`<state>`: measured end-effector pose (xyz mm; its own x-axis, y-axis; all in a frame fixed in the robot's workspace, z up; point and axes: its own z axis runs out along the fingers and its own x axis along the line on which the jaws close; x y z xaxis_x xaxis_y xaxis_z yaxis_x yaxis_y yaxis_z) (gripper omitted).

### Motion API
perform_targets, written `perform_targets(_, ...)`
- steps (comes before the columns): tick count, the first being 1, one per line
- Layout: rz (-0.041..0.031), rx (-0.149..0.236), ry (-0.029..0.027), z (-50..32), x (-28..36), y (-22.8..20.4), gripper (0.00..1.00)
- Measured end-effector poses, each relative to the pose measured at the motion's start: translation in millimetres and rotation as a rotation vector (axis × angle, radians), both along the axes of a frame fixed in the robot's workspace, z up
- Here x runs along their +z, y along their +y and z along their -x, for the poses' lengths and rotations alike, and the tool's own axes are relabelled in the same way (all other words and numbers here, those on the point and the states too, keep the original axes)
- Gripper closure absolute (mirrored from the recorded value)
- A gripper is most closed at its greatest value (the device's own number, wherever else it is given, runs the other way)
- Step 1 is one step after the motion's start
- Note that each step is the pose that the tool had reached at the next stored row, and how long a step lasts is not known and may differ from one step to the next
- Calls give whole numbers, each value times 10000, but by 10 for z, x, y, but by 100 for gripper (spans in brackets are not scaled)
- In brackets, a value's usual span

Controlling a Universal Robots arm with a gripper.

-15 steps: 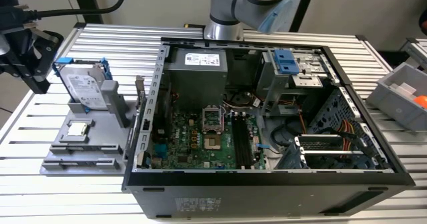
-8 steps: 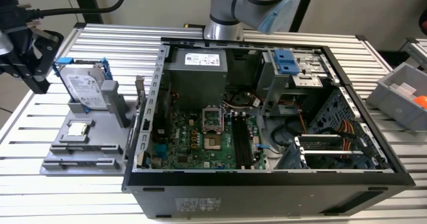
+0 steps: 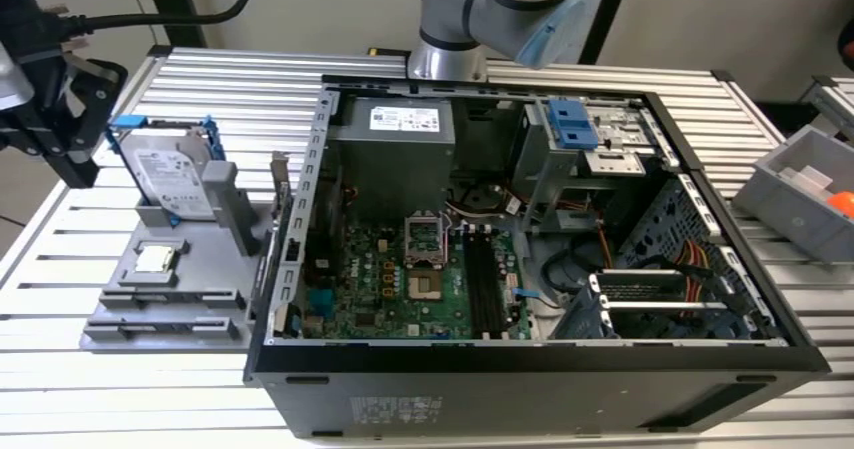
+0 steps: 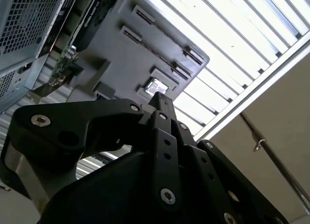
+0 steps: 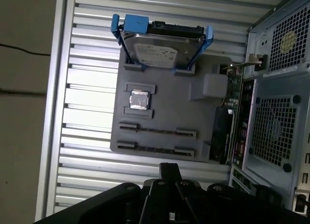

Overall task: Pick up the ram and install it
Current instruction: 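Pick up the ram and move it above insertion slot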

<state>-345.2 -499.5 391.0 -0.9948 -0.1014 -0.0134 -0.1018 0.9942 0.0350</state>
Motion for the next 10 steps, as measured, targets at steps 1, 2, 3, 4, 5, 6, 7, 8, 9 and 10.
perform_targets(1, 0, 51, 0, 0, 0, 0, 100)
perform_targets(2, 0, 99, 0, 0, 0, 0, 100)
perform_targets(3, 0, 154, 0, 0, 0, 0, 100)
perform_targets(4, 0, 204, 0, 0, 0, 0, 100)
perform_targets(5, 0, 251, -1, 0, 0, 0, 100)
perform_targets(6, -1, 301, -1, 0, 0, 0, 100)
perform_targets(7, 0, 357, 0, 0, 0, 0, 100)
perform_targets(8, 0, 419, 0, 0, 0, 0, 100)
perform_targets(9, -1, 493, 0, 0, 0, 0, 100)
perform_targets(10, 0, 561, 0, 0, 0, 0, 100)
